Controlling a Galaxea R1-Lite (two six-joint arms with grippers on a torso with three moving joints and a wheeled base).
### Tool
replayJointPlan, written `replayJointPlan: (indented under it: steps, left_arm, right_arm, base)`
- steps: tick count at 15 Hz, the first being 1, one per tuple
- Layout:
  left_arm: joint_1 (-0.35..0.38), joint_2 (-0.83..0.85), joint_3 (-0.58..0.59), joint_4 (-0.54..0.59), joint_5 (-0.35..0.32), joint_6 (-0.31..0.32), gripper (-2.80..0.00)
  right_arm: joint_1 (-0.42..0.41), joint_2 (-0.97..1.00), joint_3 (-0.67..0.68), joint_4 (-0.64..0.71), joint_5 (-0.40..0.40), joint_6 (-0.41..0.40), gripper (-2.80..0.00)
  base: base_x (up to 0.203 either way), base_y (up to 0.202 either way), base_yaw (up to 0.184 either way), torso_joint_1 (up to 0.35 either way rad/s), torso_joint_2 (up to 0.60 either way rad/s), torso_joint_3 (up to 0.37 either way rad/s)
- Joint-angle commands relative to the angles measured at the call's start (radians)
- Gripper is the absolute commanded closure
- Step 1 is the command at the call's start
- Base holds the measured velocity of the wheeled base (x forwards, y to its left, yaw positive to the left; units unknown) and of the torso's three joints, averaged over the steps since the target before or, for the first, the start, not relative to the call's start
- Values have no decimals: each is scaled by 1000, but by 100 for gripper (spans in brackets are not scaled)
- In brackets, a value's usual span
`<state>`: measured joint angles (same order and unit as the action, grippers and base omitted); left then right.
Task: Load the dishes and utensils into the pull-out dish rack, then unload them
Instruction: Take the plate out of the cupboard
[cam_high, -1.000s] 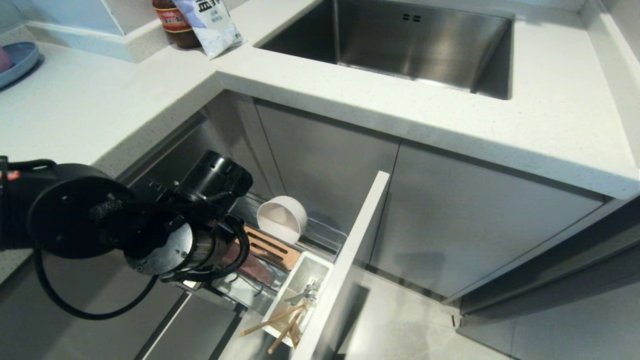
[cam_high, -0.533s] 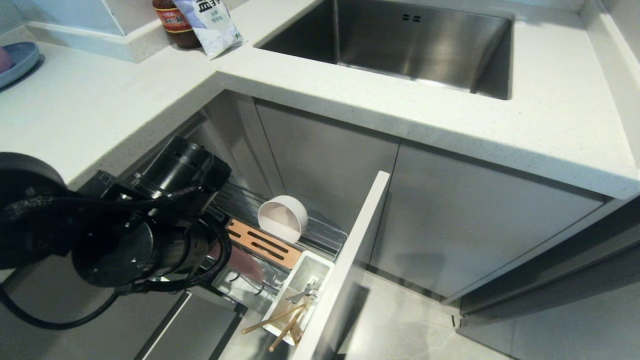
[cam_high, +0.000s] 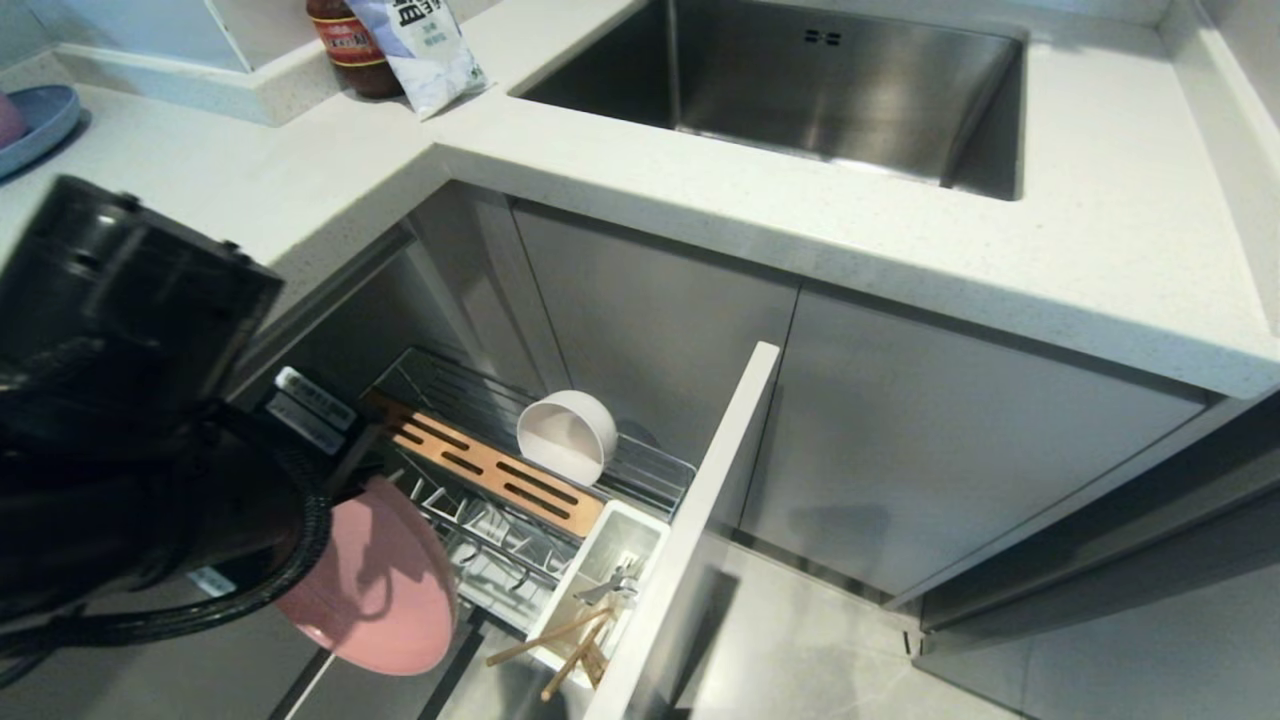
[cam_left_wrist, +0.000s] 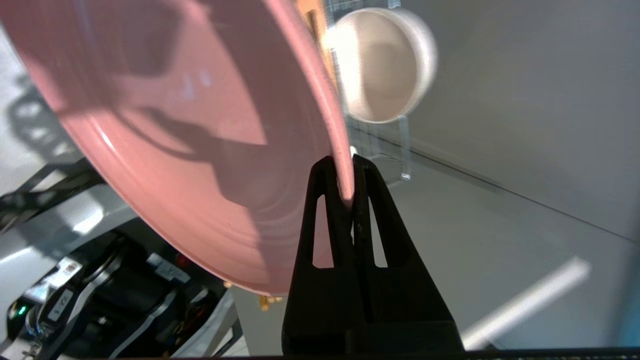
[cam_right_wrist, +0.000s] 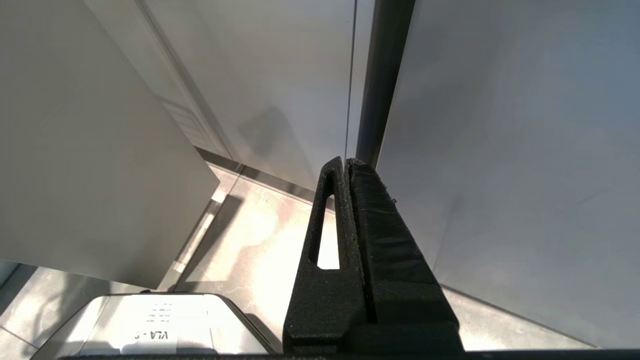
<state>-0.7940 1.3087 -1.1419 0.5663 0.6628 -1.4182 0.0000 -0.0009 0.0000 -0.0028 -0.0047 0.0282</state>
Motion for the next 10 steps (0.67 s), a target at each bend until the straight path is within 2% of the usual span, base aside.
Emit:
replayJointPlan:
  steps: [1,5,10]
  left_arm:
    - [-27,-123,-28,-5,3,61,0]
    - [-38,-232,-172,-23,-5,217,0]
    - [-25,-300,-331,-217,-61,499,0]
  right_arm:
    - [0,-2,2,0,0,-1,0]
    - [0,-2,1,0,0,0,0]
    - [0,-2,2,0,0,-1,0]
  base:
    - [0,0,0,0,0,0]
    - [0,0,0,0,0,0]
    - [0,0,0,0,0,0]
